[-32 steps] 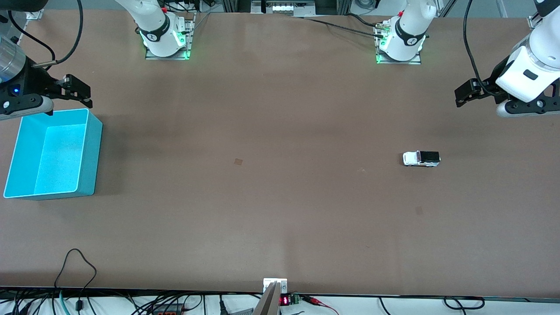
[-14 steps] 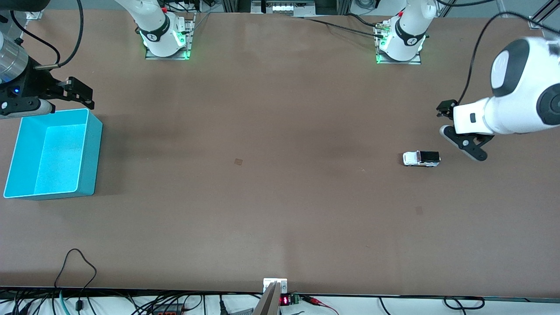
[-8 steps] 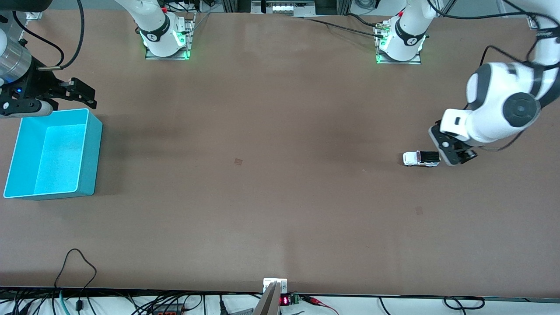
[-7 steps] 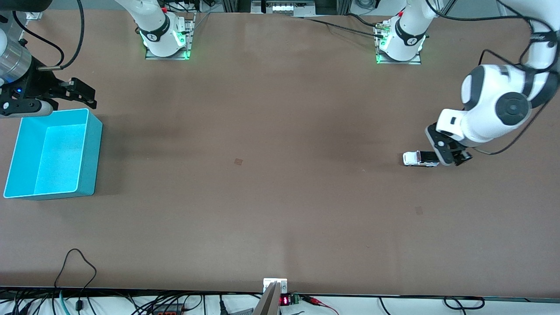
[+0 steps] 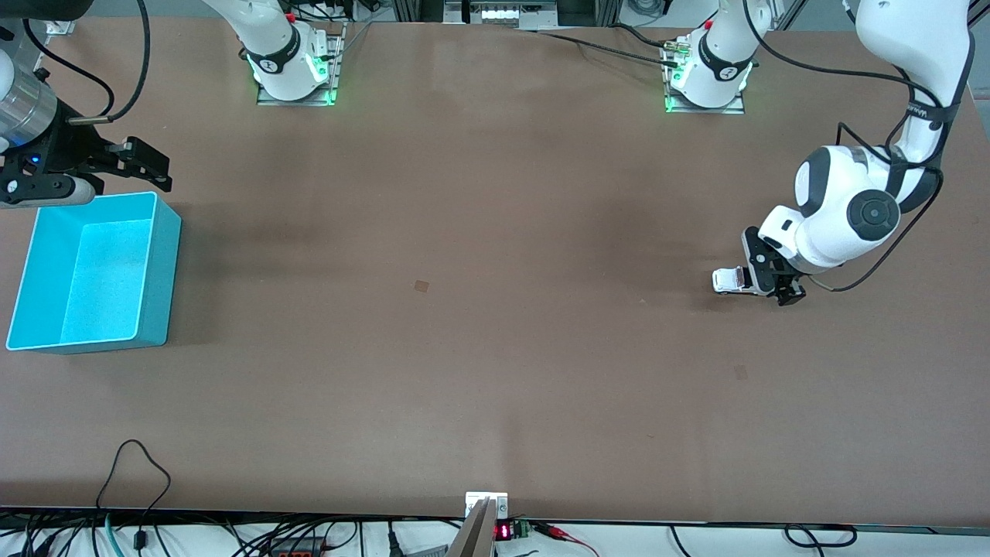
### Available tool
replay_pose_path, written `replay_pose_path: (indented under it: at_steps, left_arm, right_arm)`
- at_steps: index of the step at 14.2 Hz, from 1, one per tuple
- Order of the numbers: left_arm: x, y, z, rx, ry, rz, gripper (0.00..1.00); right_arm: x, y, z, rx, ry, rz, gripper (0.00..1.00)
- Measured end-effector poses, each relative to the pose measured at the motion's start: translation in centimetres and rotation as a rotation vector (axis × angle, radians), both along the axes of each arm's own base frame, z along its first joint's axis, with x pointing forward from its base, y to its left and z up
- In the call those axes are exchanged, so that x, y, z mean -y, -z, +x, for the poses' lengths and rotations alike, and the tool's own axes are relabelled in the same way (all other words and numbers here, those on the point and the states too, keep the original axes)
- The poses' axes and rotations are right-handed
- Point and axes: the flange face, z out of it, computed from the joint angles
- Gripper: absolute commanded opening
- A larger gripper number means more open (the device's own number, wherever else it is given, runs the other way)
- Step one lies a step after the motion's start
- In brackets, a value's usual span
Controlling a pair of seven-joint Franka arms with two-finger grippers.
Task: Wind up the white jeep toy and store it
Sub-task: 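Lower the left gripper over the white toy jeep and close it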
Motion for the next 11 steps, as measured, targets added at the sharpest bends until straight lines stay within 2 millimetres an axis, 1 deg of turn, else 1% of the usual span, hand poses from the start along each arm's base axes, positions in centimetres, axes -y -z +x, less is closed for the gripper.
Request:
replay_pose_path:
  at_steps: [3, 4, 5, 6, 7, 8, 9, 11]
  left_arm:
    - [0.0, 1.2, 0.3, 0.040, 0.066, -0.012, 1.00]
    - [0.0, 1.7, 0.3, 0.049, 0.073, -0.014, 0.98]
    - [0.0, 2.3, 0.0, 0.060, 0.077, -0.017, 0.81]
    - [0.0, 2.8, -0.4, 0.069, 0.081, -0.020, 0.53]
    - [-0.1, 3.2, -0.6, 0.075, 0.082, -0.021, 0.38]
    - [-0.1, 3.4, -0.8, 0.077, 0.083, -0.022, 0.27]
    - [-0.1, 3.4, -0.9, 0.076, 0.085, -0.023, 0.20]
    - [-0.2, 3.5, -1.0, 0.073, 0.104, -0.024, 0.19]
  right_arm:
    - [-0.1, 0.0, 0.0, 0.000, -0.003, 0.000, 1.00]
    - [-0.2, 0.0, 0.0, 0.000, -0.004, 0.000, 1.00]
    - [-0.3, 0.0, 0.0, 0.000, -0.006, 0.000, 1.00]
    - [-0.4, 0.0, 0.0, 0.000, -0.007, 0.000, 1.00]
    - [-0.4, 0.0, 0.0, 0.000, -0.008, 0.000, 1.00]
    - [-0.5, 0.0, -0.1, 0.000, -0.009, 0.000, 1.00]
    - [-0.5, 0.0, -0.1, 0.000, -0.010, 0.000, 1.00]
    - [-0.6, 0.0, -0.1, 0.001, -0.010, 0.000, 1.00]
